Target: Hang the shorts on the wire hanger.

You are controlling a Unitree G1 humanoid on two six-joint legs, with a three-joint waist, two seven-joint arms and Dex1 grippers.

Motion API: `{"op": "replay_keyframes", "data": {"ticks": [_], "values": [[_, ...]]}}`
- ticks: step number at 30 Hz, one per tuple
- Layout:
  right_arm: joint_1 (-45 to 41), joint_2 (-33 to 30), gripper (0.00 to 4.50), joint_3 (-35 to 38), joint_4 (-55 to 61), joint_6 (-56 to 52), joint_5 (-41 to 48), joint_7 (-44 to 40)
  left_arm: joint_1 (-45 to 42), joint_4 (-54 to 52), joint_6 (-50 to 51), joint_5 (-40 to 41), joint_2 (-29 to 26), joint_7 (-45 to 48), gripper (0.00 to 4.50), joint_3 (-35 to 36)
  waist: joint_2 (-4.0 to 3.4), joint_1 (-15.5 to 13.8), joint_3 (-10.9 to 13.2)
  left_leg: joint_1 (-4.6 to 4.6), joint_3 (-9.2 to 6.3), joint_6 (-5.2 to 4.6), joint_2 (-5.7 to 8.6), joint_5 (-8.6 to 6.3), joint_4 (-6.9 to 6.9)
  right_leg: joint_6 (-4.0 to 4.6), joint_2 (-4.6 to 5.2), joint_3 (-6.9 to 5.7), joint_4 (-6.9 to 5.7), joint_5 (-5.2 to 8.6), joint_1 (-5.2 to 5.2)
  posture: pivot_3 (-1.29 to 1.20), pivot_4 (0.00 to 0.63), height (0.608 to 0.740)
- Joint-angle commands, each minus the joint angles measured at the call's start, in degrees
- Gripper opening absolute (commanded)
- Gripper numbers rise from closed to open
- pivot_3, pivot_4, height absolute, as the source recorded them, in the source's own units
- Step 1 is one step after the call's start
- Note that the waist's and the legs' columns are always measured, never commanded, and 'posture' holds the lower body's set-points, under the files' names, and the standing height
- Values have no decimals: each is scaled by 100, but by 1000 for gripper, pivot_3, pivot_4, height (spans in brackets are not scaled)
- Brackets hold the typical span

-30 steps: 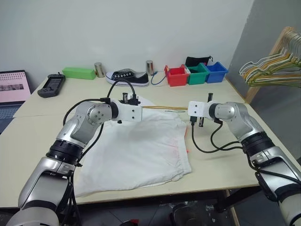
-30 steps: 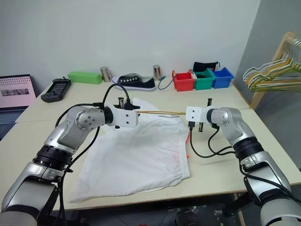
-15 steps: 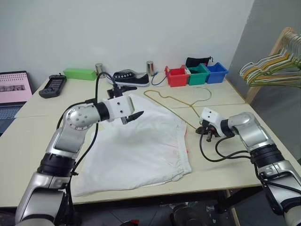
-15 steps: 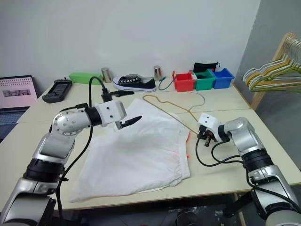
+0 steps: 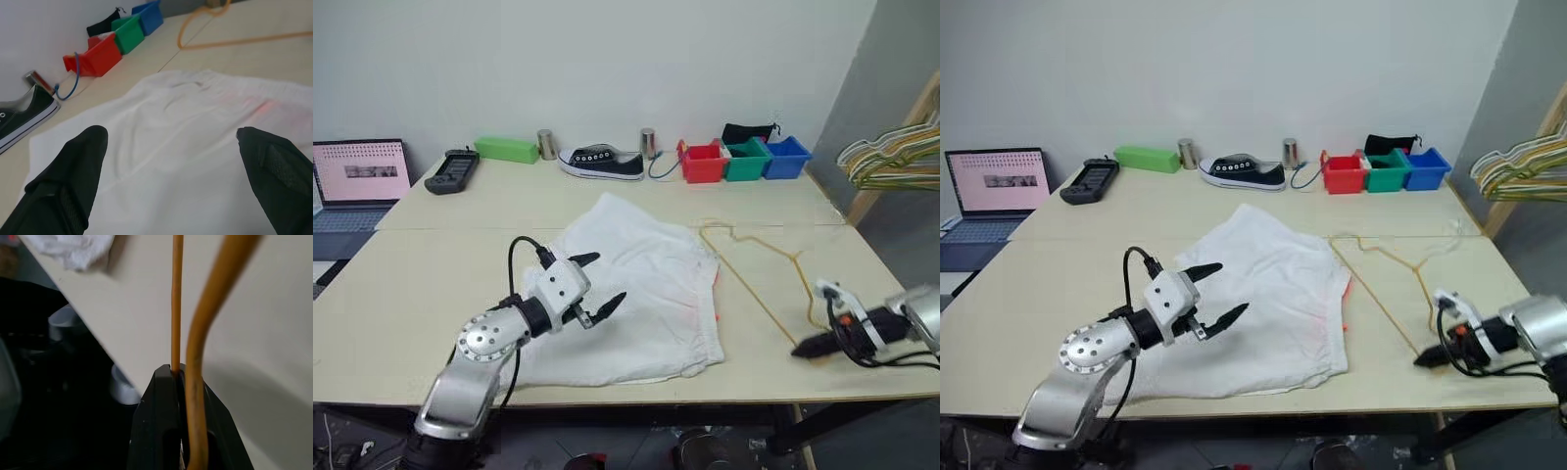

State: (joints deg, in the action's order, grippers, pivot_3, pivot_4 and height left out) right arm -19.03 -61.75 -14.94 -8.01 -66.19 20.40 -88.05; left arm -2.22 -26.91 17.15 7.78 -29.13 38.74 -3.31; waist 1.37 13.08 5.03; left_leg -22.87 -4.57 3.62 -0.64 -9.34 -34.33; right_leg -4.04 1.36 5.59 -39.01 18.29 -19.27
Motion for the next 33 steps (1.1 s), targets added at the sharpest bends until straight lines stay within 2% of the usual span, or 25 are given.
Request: {"op": "replay_keyframes", "data": {"ticks": [1, 6, 11, 16, 21, 28, 33], "values": [[607, -525, 0, 289, 722, -565, 843, -366, 111, -677, 616, 576, -30, 140, 4479, -80, -2, 5, -1, 1, 1, 2, 0, -1, 0, 0, 0, 2, 0, 0, 0, -147, 32, 740], [1776, -871, 0, 735, 1045, -619, 1393, -38, 276, -1206, 1507, 1485, -490, 677, 4479, -14, 13, 3, 5, 7, -1, 35, -4, -22, -6, 5, 1, -4, 6, 6, -28, -153, 35, 740], [2488, -898, 0, 1068, 1477, -466, 1637, 270, 344, -1156, 1480, 1492, -738, 732, 4479, -66, 26, 59, 15, 0, 6, 39, -3, -25, -34, 7, 14, -4, 16, 9, -29, -172, 39, 740], [2352, -686, 0, 1178, 1666, -649, 1968, 490, 134, -1036, 1409, 1426, -751, 713, 4479, -181, 41, 144, 24, -3, 11, 40, 0, -30, -37, 6, 35, -14, 41, 9, -31, -180, 40, 740], [2117, -552, 0, 936, 1663, -581, 2003, 659, -16, -929, 1384, 1414, -791, 725, 4479, -213, 24, 146, 19, -9, 13, 17, -3, -51, -31, 6, 49, -25, 96, 9, -25, -171, 40, 740], [1999, -502, 0, 796, 1355, -494, 1954, 749, 53, -1008, 1406, 1437, -810, 622, 4479, -142, 27, 62, 19, -18, 38, 3, 2, -64, -31, -21, 60, -15, 100, -6, -21, -152, 37, 740], [2003, -607, 0, 778, 1081, -414, 1944, 684, 164, -1068, 1395, 1424, -826, 589, 4479, -133, 20, -76, 16, -20, 43, -34, -11, -99, -31, -28, 31, -2, 96, 5, -25, -149, 37, 740]]}}
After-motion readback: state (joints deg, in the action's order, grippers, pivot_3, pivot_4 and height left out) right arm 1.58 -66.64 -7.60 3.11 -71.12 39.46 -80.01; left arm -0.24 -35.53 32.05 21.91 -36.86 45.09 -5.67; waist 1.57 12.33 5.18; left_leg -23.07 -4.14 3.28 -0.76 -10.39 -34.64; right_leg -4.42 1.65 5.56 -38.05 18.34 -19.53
